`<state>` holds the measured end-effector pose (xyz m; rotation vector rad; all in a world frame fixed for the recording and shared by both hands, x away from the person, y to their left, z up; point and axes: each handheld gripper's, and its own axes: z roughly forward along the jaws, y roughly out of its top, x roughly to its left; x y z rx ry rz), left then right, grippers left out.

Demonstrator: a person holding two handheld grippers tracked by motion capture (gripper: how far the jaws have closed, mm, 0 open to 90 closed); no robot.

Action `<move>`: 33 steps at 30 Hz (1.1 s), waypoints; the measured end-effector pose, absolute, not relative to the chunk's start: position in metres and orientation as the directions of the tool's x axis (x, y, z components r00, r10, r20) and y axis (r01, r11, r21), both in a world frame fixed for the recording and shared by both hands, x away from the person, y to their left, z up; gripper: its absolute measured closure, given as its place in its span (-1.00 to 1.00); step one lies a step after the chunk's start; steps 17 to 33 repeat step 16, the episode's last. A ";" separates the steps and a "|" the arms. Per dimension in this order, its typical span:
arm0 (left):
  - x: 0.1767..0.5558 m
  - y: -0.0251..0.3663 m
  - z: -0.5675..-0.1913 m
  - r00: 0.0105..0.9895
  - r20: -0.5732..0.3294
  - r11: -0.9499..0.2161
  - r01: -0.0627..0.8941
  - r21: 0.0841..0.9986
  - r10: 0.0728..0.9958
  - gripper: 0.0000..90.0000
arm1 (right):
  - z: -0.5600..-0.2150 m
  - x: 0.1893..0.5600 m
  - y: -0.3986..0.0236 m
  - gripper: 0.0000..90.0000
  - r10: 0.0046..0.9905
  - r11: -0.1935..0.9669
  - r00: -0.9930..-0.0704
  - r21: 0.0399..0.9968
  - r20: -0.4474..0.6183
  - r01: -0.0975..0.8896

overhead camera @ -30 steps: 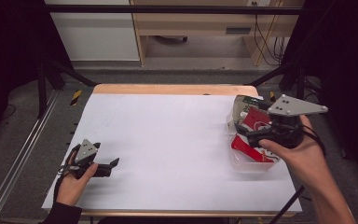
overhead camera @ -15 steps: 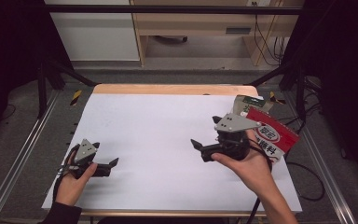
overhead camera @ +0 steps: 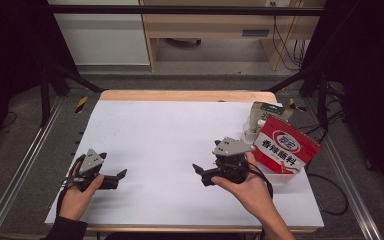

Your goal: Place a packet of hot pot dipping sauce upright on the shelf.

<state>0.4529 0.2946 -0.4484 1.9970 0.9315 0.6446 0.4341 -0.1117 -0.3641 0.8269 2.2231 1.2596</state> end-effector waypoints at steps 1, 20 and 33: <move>0.453 0.295 -0.449 0.595 0.102 -0.389 0.377 0.841 0.797 -0.90 | -0.370 0.434 -0.111 -0.87 0.689 0.407 -0.719 0.869 -0.088 0.283; 0.455 0.292 -0.449 0.600 0.116 -0.403 0.370 0.837 0.792 -0.90 | -0.457 0.439 -0.104 -0.85 0.721 0.403 -0.693 0.817 -0.007 0.411; 0.455 0.292 -0.449 0.600 0.116 -0.403 0.370 0.837 0.792 -0.90 | -0.457 0.439 -0.104 -0.85 0.721 0.403 -0.693 0.817 -0.007 0.411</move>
